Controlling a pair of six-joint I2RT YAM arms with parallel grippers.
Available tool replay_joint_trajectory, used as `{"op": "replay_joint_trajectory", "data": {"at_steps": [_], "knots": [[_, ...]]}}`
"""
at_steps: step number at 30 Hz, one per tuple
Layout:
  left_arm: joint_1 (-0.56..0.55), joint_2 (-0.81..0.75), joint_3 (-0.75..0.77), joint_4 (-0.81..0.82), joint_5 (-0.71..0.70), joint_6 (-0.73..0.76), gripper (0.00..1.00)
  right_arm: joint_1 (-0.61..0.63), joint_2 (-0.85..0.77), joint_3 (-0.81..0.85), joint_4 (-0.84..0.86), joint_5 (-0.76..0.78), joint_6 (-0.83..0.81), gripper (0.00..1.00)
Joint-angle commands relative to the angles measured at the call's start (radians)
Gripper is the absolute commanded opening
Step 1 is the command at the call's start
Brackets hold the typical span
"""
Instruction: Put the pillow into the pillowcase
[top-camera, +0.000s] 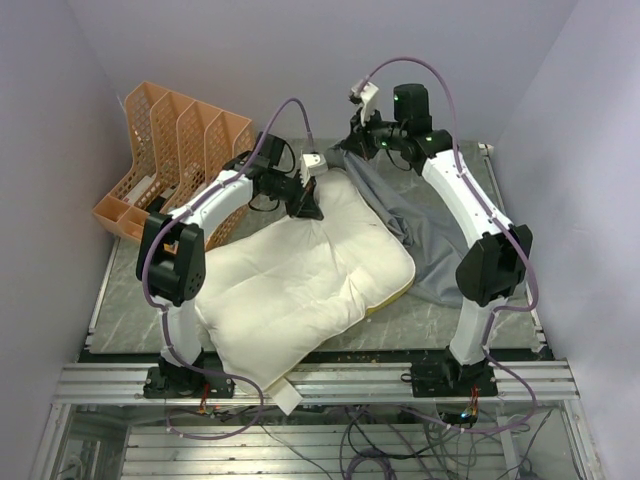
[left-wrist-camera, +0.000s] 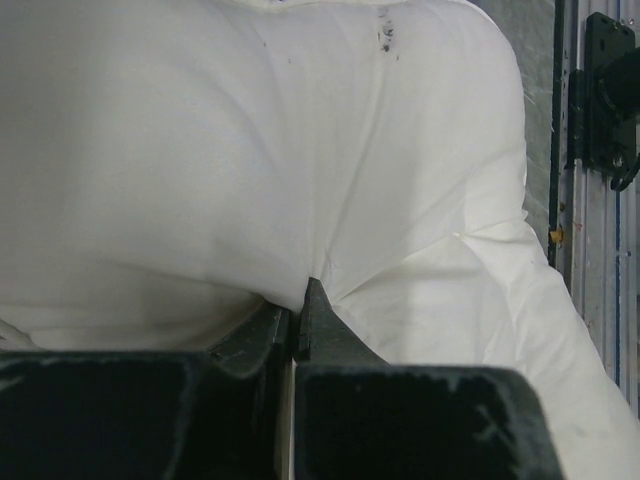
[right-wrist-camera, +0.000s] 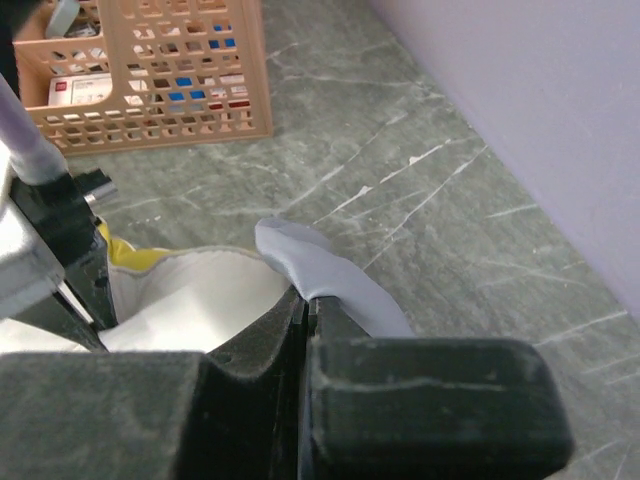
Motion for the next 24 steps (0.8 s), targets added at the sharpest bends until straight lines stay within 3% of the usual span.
{"op": "replay_joint_trajectory", "data": {"at_steps": [1, 7, 13, 18, 24], "knots": [[-0.025, -0.008, 0.014, -0.031, 0.087, 0.025, 0.07, 0.038, 0.035, 0.043, -0.030, 0.003, 0.000, 0.00], [-0.026, -0.035, 0.002, -0.027, 0.021, 0.022, 0.07, 0.061, -0.018, -0.033, -0.058, -0.021, -0.046, 0.00], [0.070, -0.016, 0.036, 0.029, -0.056, -0.043, 0.07, 0.058, -0.141, -0.112, -0.083, -0.008, -0.113, 0.00], [0.071, 0.051, 0.131, 0.167, -0.029, -0.167, 0.07, 0.071, -0.042, -0.088, -0.105, -0.061, -0.065, 0.00], [0.049, -0.003, 0.007, 0.452, -0.042, -0.357, 0.13, 0.068, 0.107, 0.026, -0.153, -0.060, -0.019, 0.00]]}}
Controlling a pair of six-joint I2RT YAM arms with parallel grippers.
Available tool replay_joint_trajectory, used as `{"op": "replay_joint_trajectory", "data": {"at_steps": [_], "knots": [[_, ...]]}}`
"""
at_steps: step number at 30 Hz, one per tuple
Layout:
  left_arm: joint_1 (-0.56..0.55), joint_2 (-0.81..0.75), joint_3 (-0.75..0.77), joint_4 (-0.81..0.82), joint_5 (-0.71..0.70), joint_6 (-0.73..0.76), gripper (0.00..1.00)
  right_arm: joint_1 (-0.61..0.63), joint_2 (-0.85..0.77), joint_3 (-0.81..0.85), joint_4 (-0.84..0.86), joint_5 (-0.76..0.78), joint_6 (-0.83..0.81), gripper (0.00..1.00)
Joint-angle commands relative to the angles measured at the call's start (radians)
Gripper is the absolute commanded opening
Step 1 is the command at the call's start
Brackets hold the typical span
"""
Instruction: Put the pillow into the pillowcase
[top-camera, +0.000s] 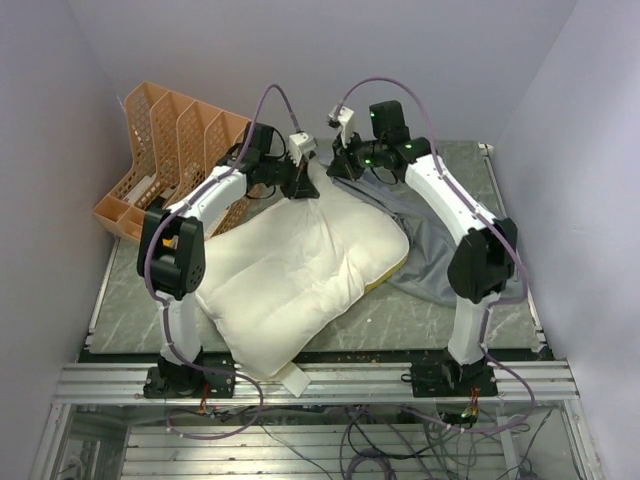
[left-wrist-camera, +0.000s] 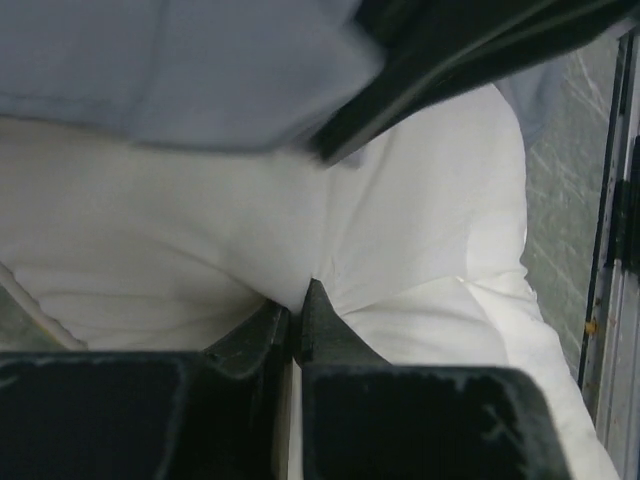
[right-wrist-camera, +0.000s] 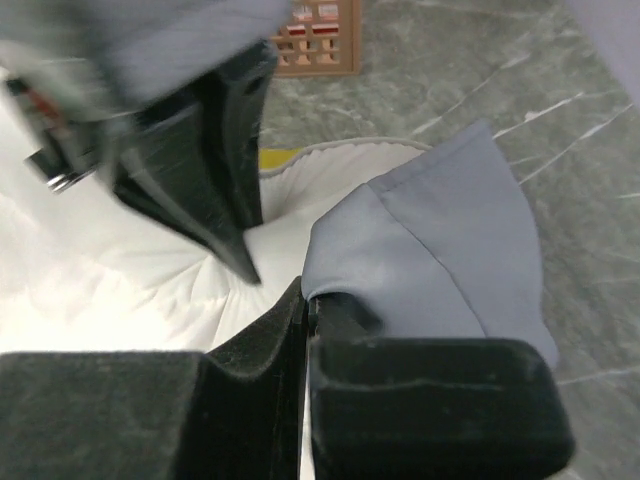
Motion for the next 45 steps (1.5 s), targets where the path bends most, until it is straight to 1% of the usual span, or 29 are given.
{"op": "replay_joint_trajectory", "data": {"at_steps": [1, 3, 4, 5, 6, 7, 8, 9, 11, 12, 14, 16, 17, 18, 20, 22, 24, 25, 26, 28, 30, 32, 36, 39, 40, 42, 43, 44, 45], "knots": [[-0.019, -0.058, -0.059, 0.292, -0.025, -0.155, 0.19, -0.002, 0.109, 0.097, -0.082, -0.015, 0.026, 0.04], [-0.010, -0.085, -0.083, 0.283, -0.149, -0.169, 0.28, -0.030, 0.094, 0.111, -0.100, -0.020, 0.017, 0.20], [0.002, -0.104, -0.093, 0.276, -0.227, -0.197, 0.32, -0.062, 0.052, 0.090, -0.091, -0.034, 0.015, 0.31], [0.018, -0.123, -0.101, 0.266, -0.314, -0.229, 0.40, -0.116, 0.006, 0.057, -0.077, -0.055, 0.016, 0.39], [0.034, -0.148, -0.110, 0.243, -0.416, -0.261, 0.55, -0.162, -0.046, 0.017, -0.059, -0.075, 0.012, 0.45], [0.046, -0.182, -0.121, 0.229, -0.493, -0.286, 0.65, -0.209, -0.121, -0.035, -0.044, -0.095, 0.004, 0.51], [0.050, -0.231, -0.138, 0.219, -0.563, -0.312, 0.72, -0.250, -0.184, -0.097, -0.026, -0.117, -0.007, 0.58], [0.052, -0.268, -0.156, 0.216, -0.613, -0.331, 0.75, -0.283, -0.244, -0.164, -0.004, -0.137, -0.017, 0.64], [0.052, -0.344, -0.204, 0.231, -0.655, -0.361, 0.79, -0.321, -0.349, -0.299, 0.023, -0.171, -0.040, 0.74], [0.050, -0.379, -0.225, 0.235, -0.660, -0.379, 0.80, -0.331, -0.399, -0.367, 0.031, -0.174, -0.053, 0.77], [0.036, -0.447, -0.265, 0.232, -0.639, -0.424, 0.81, -0.353, -0.472, -0.487, 0.060, -0.165, -0.061, 0.81], [-0.046, -0.521, -0.311, 0.225, -0.672, -0.420, 0.81, -0.409, -0.520, -0.583, 0.076, -0.199, -0.051, 0.82], [-0.125, -0.560, -0.343, 0.231, -0.722, -0.399, 0.82, -0.447, -0.531, -0.622, 0.075, -0.229, -0.049, 0.82], [-0.245, -0.591, -0.382, 0.248, -0.782, -0.386, 0.83, -0.484, -0.532, -0.648, 0.073, -0.261, -0.040, 0.82], [-0.417, -0.623, -0.479, 0.325, -0.885, -0.364, 0.84, -0.567, -0.523, -0.697, 0.069, -0.322, -0.031, 0.80], [-0.559, -0.609, -0.576, 0.430, -0.962, -0.313, 0.85, -0.631, -0.512, -0.736, 0.096, -0.351, -0.003, 0.74], [-0.665, -0.549, -0.638, 0.523, -1.035, -0.233, 0.88, -0.672, -0.496, -0.756, 0.127, -0.337, 0.033, 0.68], [-0.710, -0.503, -0.639, 0.543, -1.068, -0.190, 0.90, -0.683, -0.483, -0.757, 0.136, -0.331, 0.044, 0.62], [-0.749, -0.453, -0.612, 0.546, -1.104, -0.150, 0.90, -0.690, -0.469, -0.758, 0.139, -0.328, 0.050, 0.59], [-0.804, -0.342, -0.539, 0.511, -1.208, -0.103, 0.91, -0.696, -0.436, -0.754, 0.135, -0.325, 0.049, 0.54], [-0.829, -0.241, -0.459, 0.465, -1.303, -0.095, 0.91, -0.703, -0.404, -0.748, 0.125, -0.331, 0.045, 0.51], [-0.842, -0.144, -0.394, 0.443, -1.369, -0.098, 0.91, -0.710, -0.386, -0.747, 0.117, -0.338, 0.040, 0.51], [-0.847, 0.003, -0.287, 0.386, -1.450, -0.120, 0.92, -0.715, -0.382, -0.757, 0.127, -0.341, 0.048, 0.51], [-0.846, 0.080, -0.260, 0.360, -1.521, -0.127, 0.92, -0.715, -0.375, -0.754, 0.121, -0.346, 0.045, 0.51], [-0.846, 0.098, -0.262, 0.358, -1.565, -0.128, 0.91, -0.714, -0.372, -0.754, 0.121, -0.346, 0.043, 0.51], [-0.838, 0.110, -0.285, 0.374, -1.613, -0.121, 0.87, -0.714, -0.368, -0.754, 0.118, -0.347, 0.041, 0.51], [-0.832, 0.103, -0.307, 0.387, -1.610, -0.119, 0.80, -0.714, -0.364, -0.754, 0.118, -0.347, 0.040, 0.51], [-0.820, 0.089, -0.334, 0.396, -1.580, -0.118, 0.65, -0.714, -0.363, -0.754, 0.117, -0.348, 0.042, 0.51], [-0.803, 0.069, -0.348, 0.393, -1.541, -0.125, 0.37, -0.714, -0.360, -0.754, 0.116, -0.349, 0.039, 0.51]]}}
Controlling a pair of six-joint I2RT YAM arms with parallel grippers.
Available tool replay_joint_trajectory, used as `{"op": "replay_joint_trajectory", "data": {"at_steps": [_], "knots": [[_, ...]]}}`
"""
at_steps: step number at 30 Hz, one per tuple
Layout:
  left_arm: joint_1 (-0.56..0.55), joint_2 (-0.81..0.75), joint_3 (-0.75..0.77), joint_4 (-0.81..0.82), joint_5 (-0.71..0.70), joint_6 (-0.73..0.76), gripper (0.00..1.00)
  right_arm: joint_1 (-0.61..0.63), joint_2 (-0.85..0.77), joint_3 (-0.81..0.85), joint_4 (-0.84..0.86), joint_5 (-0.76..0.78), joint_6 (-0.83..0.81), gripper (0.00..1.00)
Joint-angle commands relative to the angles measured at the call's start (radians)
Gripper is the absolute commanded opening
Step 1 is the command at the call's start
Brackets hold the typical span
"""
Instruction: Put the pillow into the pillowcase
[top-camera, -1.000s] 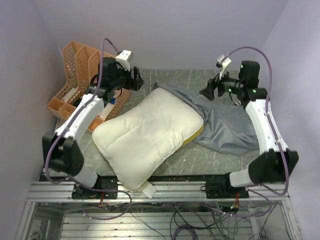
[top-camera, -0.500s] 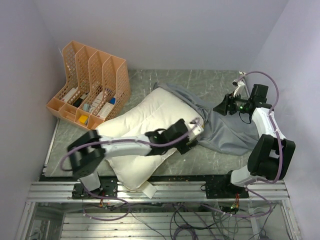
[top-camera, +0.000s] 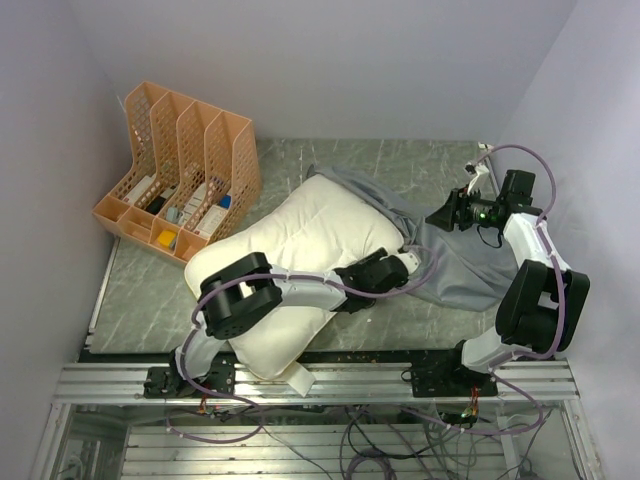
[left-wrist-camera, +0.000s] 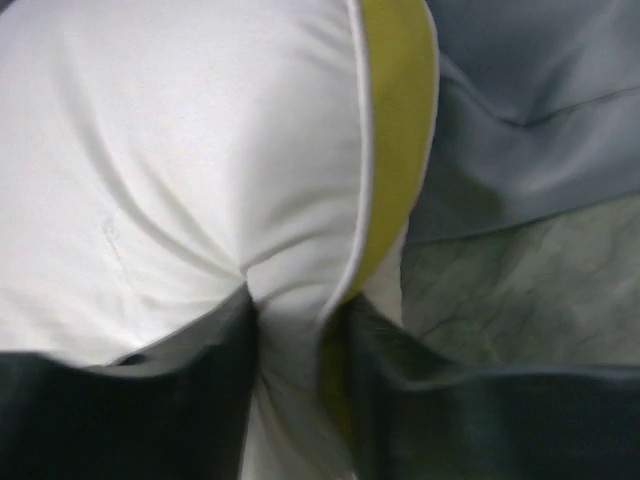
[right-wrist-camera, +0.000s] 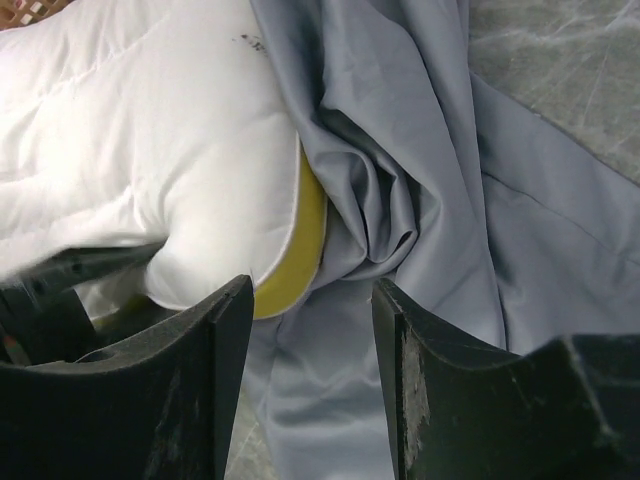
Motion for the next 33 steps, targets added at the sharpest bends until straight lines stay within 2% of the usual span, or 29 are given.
{"op": "replay_joint_trajectory", "data": {"at_steps": [1, 5, 8, 12, 14, 16, 22, 27, 33], "knots": [[0.060, -0.055, -0.073, -0.010, -0.025, -0.003, 0.22, -0.006, 0.022, 0.011, 0.009, -0.022, -0.003, 0.51], [0.111, -0.178, -0.182, 0.059, 0.120, 0.052, 0.08, 0.001, 0.028, 0.015, -0.010, -0.028, -0.009, 0.49], [0.172, -0.292, -0.261, 0.104, 0.249, 0.038, 0.07, 0.008, 0.028, 0.003, -0.009, -0.053, 0.015, 0.43], [0.259, -0.440, -0.372, 0.184, 0.420, -0.022, 0.07, 0.049, 0.054, -0.023, 0.008, -0.051, 0.087, 0.29], [0.285, -0.487, -0.418, 0.229, 0.480, -0.039, 0.07, 0.088, 0.074, -0.024, 0.010, -0.019, 0.110, 0.28], [0.302, -0.506, -0.443, 0.249, 0.505, -0.049, 0.07, 0.138, 0.090, -0.017, 0.012, 0.043, 0.124, 0.28], [0.340, -0.510, -0.488, 0.298, 0.567, -0.077, 0.07, 0.277, 0.122, -0.018, 0.090, 0.297, 0.146, 0.47], [0.361, -0.514, -0.505, 0.324, 0.610, -0.090, 0.07, 0.343, 0.199, -0.004, 0.092, 0.444, 0.116, 0.47], [0.367, -0.506, -0.511, 0.335, 0.654, -0.091, 0.07, 0.390, 0.215, -0.011, 0.118, 0.583, 0.085, 0.47]]}}
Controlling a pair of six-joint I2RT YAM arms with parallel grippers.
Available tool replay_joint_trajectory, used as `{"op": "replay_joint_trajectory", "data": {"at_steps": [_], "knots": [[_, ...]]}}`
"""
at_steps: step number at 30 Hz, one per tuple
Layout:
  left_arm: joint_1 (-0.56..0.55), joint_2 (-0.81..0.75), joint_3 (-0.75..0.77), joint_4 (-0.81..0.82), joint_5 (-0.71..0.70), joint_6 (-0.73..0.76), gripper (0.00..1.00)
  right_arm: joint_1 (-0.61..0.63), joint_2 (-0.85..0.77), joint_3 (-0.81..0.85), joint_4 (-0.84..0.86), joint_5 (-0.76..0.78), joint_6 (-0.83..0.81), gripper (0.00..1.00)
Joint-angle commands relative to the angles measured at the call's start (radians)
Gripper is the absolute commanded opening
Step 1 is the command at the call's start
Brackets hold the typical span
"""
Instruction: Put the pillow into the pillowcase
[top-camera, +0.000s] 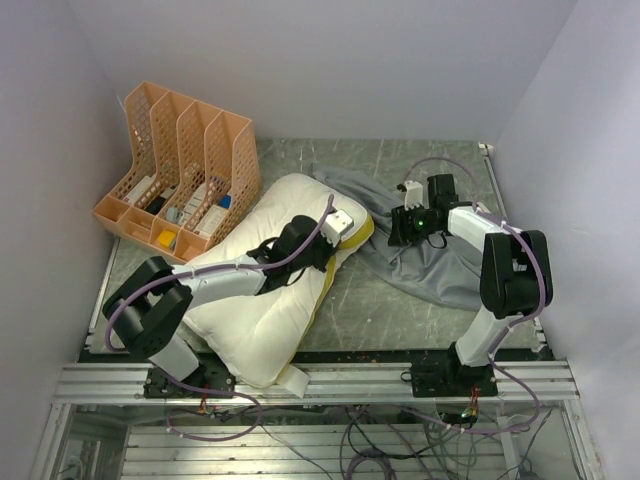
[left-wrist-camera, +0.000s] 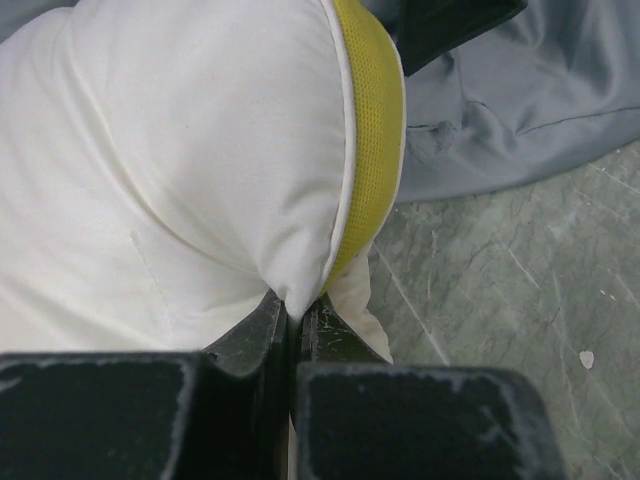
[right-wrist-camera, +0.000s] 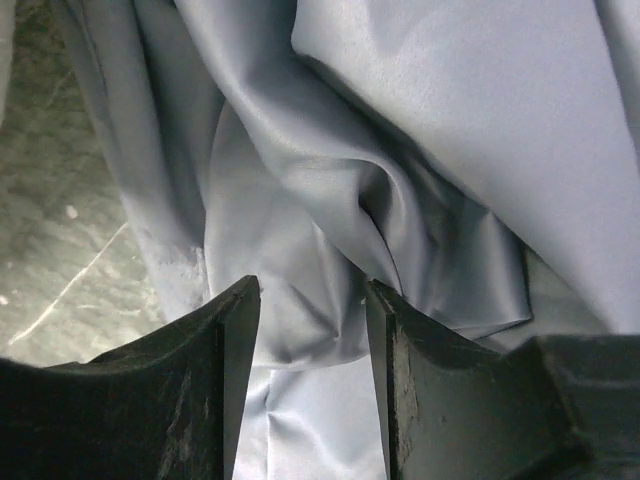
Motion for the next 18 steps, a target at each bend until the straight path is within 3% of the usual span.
{"op": "replay_joint_trajectory", "data": {"at_steps": [1, 10, 18], "knots": [[0.015, 0.000, -0.012, 0.055, 0.065, -0.009, 0.07, 0.026, -0.003, 0.004, 0.042, 0.146, -0.033, 0.47], [0.015, 0.091, 0.014, 0.084, 0.207, -0.027, 0.07, 0.042, -0.024, 0.018, 0.053, 0.163, -0.031, 0.01], [0.014, 0.177, 0.040, 0.093, 0.299, -0.051, 0.07, 0.039, -0.241, 0.015, 0.086, -0.130, 0.036, 0.00]]}}
